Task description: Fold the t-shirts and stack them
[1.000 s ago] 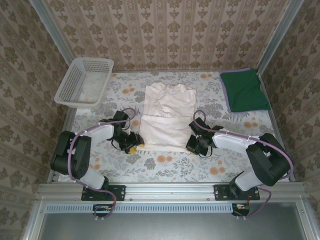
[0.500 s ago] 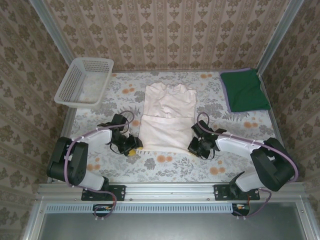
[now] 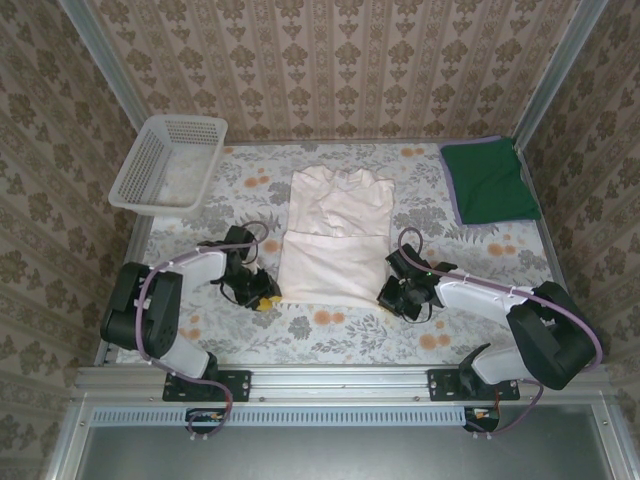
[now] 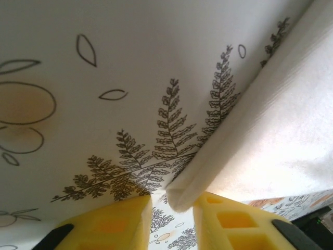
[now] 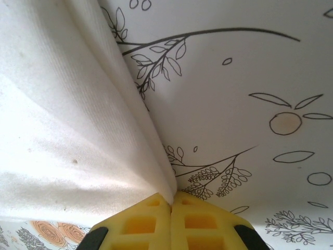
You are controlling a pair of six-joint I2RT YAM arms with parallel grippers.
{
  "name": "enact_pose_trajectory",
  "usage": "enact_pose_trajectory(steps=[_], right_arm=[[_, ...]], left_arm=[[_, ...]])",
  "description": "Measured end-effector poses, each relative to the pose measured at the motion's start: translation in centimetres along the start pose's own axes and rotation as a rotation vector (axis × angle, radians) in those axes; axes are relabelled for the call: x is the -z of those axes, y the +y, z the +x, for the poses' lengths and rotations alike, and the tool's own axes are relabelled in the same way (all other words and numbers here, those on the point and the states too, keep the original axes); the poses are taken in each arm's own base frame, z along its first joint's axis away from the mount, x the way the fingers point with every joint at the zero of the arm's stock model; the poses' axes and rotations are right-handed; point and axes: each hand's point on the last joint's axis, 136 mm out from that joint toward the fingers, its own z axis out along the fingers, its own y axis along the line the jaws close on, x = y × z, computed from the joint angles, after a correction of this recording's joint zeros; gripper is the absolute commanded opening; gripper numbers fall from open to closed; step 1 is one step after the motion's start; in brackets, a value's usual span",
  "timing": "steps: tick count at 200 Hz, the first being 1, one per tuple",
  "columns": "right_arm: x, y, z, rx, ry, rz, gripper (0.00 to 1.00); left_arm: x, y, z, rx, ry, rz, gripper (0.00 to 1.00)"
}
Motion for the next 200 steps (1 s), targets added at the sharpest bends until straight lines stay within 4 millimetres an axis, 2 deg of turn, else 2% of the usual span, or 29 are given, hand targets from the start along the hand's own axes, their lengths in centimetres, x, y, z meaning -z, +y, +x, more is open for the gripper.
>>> enact_pose_trajectory(steps=[27,50,76,117,147,182,200], right_arm=[[0.0,-0.1,0.0,0.005,0.002,0.003,0.00],[0.1,-0.2,0.1,0.009,0.006,0.012,0.00],[0.2,-0.4,0.2,0.012,0.010,0.021,0.00],[0.7,-0.7,0.5,0.027,0.013,0.028,0.00],[1.2,-0.6,2.0,0.051,0.016,-0.004,0.00],[1.1,-2.6,5.4,0.084,0.063,0.020,0.00],[1.4,-3.3,6.6,0.090,0.072,0.021,0.00]], left_arm=[[-0.1,0.0,-0.2,0.011,0.023,-0.022,0.09],[-0.2,-1.0,-0.8,-0.026,0.019,-0.005,0.00],[-0.1,-1.9,-2.0,-0.090,-0.029,-0.001,0.00],[0.6,-1.5,-2.3,-0.153,-0.072,-0.042,0.00],[1.4,-0.6,0.0,-0.206,-0.045,-0.057,0.00],[1.6,-0.4,4.1,-0.258,0.053,-0.082,0.00],[2.8,-0.8,5.5,-0.295,0.063,-0.084,0.00]])
